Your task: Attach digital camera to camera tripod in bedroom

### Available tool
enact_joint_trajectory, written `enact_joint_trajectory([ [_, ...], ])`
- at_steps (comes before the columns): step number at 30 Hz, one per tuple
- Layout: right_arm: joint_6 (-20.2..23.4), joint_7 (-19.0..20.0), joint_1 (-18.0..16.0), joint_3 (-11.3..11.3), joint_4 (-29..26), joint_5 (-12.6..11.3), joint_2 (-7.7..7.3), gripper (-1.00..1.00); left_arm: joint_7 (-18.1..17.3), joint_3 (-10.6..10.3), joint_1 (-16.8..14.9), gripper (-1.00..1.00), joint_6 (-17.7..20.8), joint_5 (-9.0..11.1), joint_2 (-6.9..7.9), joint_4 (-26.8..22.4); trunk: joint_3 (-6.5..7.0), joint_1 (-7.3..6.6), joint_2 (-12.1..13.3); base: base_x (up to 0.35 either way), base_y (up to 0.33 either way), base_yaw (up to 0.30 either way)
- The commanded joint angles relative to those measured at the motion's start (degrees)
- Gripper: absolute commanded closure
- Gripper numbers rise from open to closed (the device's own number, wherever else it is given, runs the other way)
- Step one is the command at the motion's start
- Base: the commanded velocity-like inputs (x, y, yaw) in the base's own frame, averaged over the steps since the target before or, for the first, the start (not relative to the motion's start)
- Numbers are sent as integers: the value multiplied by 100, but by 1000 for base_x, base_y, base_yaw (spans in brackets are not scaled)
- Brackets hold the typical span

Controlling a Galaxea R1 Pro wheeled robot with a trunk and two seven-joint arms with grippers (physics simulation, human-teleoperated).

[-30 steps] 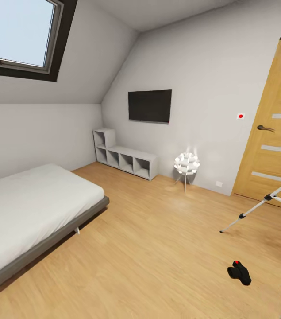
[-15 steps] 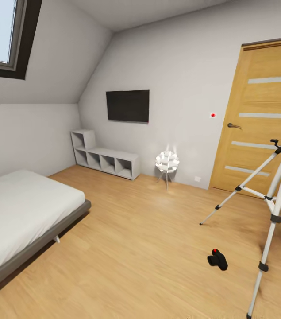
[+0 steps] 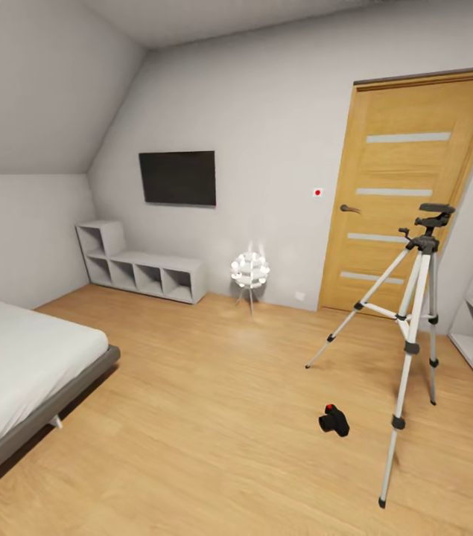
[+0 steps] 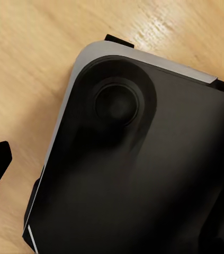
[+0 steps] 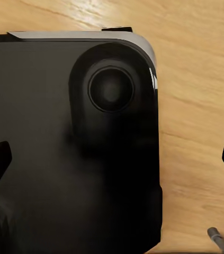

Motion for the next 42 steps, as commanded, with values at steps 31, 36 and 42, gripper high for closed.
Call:
enact_joint_trajectory([
  [31,-16,-4,1,-5,-3,-21,9,-100,2,1,1,-100,-11,19,0,-4,-4,0,-2,0,0,-292],
  [36,-16,-2,1,-5,-3,-21,9,-100,0,1,1,-100,-11,19,0,-4,-4,0,-2,0,0,-292],
  [42,-16,-5,1,-5,-3,-17,10,-100,0,1,1,-100,-11,19,0,-4,-4,0,-2,0,0,-292],
])
